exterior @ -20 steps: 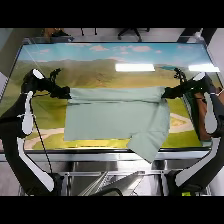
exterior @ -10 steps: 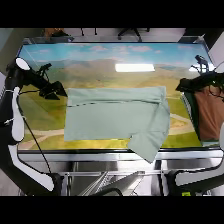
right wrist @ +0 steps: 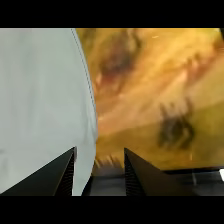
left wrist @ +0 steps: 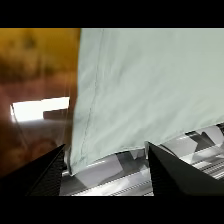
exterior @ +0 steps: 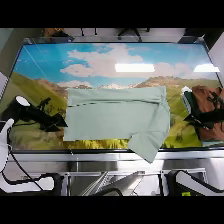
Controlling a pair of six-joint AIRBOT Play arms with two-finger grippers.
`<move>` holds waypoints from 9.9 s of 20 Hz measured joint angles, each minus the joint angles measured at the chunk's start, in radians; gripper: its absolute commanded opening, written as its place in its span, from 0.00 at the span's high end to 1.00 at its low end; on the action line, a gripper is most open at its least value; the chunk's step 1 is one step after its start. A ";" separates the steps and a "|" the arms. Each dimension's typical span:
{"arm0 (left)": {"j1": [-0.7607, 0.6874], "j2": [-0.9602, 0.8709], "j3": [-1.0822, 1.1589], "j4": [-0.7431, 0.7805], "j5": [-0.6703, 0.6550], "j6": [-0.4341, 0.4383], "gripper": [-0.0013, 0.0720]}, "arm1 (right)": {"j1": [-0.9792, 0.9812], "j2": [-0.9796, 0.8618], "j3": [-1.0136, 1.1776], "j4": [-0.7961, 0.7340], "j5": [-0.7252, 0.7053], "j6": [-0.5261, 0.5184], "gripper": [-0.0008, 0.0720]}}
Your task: Fold the shirts.
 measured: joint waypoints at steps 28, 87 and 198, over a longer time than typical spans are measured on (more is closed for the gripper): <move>-0.058 0.010 -0.061 -0.150 0.104 0.121 0.96 | 0.129 -0.069 -0.435 0.290 -0.160 -0.143 0.96; -0.216 -0.494 1.079 -0.087 -0.197 -0.134 0.03 | 0.192 -0.624 0.296 0.491 -0.068 -0.391 0.03; -0.111 0.298 0.496 -0.218 -0.006 -0.006 0.96 | -0.237 -0.349 0.999 -0.007 0.150 0.317 0.96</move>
